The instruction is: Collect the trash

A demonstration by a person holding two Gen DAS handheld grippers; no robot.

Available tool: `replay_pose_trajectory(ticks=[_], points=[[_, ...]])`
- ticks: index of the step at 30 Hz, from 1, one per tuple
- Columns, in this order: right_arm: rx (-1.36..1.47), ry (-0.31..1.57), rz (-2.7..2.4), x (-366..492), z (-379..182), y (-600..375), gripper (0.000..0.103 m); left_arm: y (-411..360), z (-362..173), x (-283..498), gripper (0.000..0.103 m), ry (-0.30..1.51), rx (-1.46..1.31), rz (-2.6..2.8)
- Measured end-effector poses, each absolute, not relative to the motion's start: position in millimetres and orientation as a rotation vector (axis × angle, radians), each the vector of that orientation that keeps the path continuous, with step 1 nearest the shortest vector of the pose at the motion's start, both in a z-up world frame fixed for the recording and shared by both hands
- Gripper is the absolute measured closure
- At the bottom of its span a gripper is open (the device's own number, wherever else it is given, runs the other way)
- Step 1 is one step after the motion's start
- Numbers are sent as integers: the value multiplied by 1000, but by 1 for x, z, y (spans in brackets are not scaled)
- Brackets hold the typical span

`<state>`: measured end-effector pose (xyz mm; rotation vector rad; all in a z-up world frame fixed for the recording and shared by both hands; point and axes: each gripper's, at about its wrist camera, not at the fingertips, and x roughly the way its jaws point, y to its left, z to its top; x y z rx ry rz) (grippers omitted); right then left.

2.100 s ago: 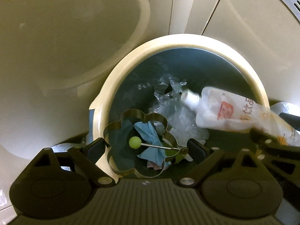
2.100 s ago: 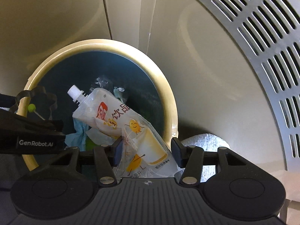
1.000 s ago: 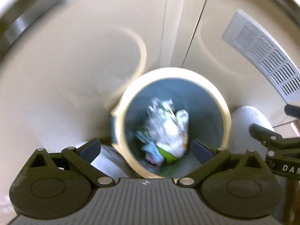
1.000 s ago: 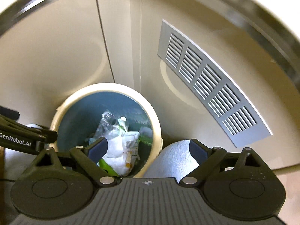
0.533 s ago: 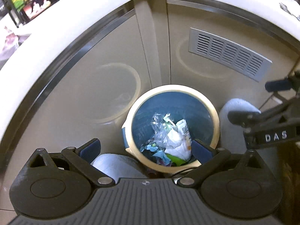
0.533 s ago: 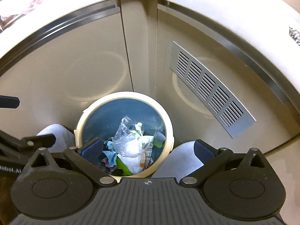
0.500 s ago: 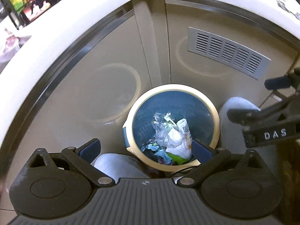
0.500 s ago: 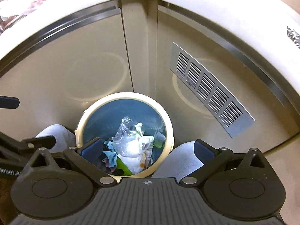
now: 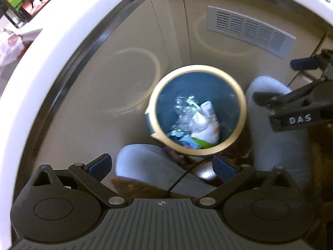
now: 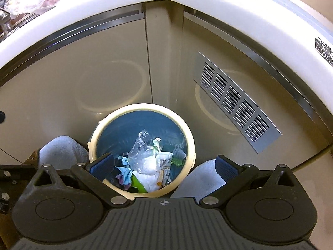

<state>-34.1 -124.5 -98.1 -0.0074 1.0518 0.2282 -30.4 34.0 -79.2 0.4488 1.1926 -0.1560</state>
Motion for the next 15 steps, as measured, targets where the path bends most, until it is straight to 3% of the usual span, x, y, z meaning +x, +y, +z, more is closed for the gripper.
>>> replay_pose_trajectory(ticks=[15], points=[[-7,1103,218,-29,-110,-121,0,39,-130,-14,0,1317,371,-77]])
